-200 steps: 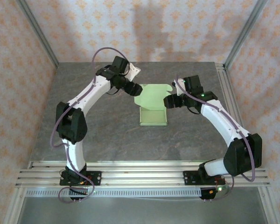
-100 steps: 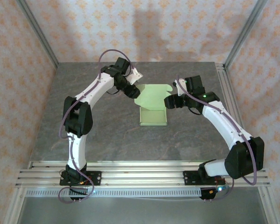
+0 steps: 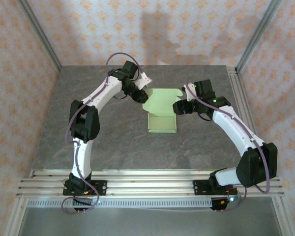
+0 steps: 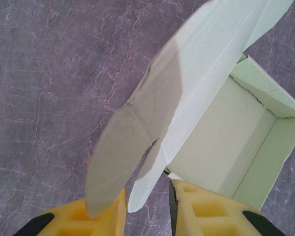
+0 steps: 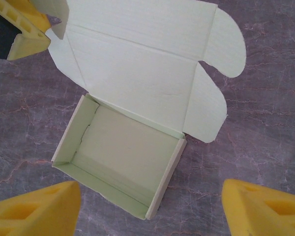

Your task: Fold the paper box

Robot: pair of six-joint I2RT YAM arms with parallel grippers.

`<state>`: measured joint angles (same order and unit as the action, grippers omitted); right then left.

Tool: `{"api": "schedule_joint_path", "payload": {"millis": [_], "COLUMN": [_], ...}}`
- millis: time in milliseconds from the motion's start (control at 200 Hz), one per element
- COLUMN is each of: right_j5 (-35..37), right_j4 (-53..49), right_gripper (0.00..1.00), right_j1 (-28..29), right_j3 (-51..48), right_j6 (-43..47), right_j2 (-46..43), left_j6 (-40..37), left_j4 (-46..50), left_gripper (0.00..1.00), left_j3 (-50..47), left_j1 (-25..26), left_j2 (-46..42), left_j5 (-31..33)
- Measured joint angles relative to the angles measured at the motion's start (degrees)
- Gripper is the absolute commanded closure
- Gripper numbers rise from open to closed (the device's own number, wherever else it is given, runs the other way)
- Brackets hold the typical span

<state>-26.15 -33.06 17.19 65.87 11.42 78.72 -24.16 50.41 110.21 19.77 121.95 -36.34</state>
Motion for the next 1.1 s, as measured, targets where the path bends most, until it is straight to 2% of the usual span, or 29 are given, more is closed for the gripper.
{"api": "schedule_joint_path", "payload": {"millis": [210,380,641,931,1101], "right_j5": [0.0,0.09,0.44,0.85,0.85], "right_j4": [-0.13,-0.13,-0.13,-0.13,-0.15], "right_gripper": [0.25,0.24,0.24,0.24,0.24], "right_j1": [0.0,0.0,0.0,0.0,0.0], "right_j3": [0.55,0.57,0.57,0.59,0.63], "right_j6": [0.0,0.0,0.0,0.02,0.0], "right_j2": [0.26,0.26,0.24,0.26,0.26], "left_j6": [0.0,-0.52,-0.83,-1.46,-1.44], "left_j4": [0.0,0.33,0.42,0.44,0.44], "left_gripper": [0.7,0.82,0.82,0.76,0.77], "left_j3": [0.02,0.9,1.62,1.62,1.73], "left_j1": [0.0,-0.02,0.0,0.0,0.0], "left_j2": [0.26,0.59,1.27,1.38,2.32], "left_j5": [-0.31,-0.33,-0.33,-0.33,-0.39]}}
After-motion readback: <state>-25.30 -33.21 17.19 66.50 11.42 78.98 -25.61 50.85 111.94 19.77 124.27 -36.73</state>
